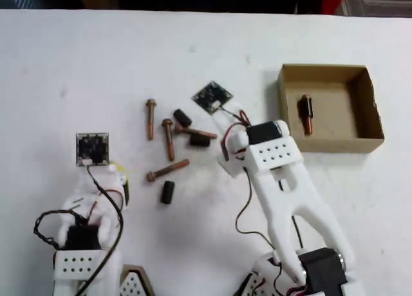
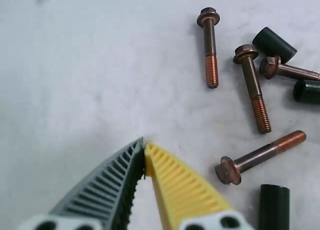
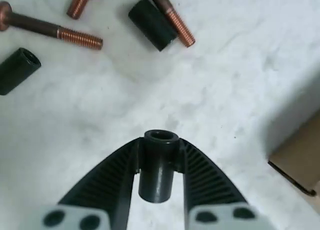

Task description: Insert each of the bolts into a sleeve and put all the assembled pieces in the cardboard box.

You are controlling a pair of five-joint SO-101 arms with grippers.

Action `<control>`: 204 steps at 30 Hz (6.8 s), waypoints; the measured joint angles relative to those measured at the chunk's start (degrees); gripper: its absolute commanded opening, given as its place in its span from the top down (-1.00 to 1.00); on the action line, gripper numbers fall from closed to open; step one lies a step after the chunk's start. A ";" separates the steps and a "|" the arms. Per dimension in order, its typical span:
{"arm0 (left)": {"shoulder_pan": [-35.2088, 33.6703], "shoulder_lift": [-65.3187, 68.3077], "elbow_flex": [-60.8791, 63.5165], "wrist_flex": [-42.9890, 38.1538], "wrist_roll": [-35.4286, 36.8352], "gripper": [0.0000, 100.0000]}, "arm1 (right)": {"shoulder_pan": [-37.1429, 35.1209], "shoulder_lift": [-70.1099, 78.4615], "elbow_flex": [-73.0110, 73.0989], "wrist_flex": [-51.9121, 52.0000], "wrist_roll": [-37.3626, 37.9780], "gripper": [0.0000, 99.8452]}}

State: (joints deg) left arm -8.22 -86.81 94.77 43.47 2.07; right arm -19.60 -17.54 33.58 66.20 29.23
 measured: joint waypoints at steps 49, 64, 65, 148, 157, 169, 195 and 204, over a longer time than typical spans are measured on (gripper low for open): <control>0.00 0.00 0.00 0.00 0.00 0.95 | 1.23 -1.41 21.80 -16.53 1.49 0.85; 0.00 0.00 0.00 0.00 0.00 0.95 | 0.44 4.31 20.92 -16.53 5.45 0.93; 0.00 0.00 0.00 0.00 0.00 0.95 | 0.53 4.48 20.92 -16.53 5.45 0.97; 7.56 0.00 -21.36 19.08 -8.97 0.96 | 5.98 -85.01 59.34 -15.30 -2.29 0.97; 9.58 18.29 -32.09 19.08 -7.38 0.96 | 5.98 -85.01 60.57 -15.47 -2.29 0.97; 15.91 45.27 -42.11 9.85 -3.16 0.95 | 5.98 -85.01 60.57 -15.47 -2.29 0.97; 20.75 94.24 -73.32 8.00 10.20 0.65 | 5.98 -85.01 60.57 -15.47 -2.29 0.97; 16.00 99.52 -77.45 8.00 10.29 0.65 | 5.98 -85.01 60.57 -15.47 -2.29 0.97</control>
State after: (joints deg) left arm 7.78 12.70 17.32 51.47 12.35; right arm -13.63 -102.55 94.15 50.73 26.95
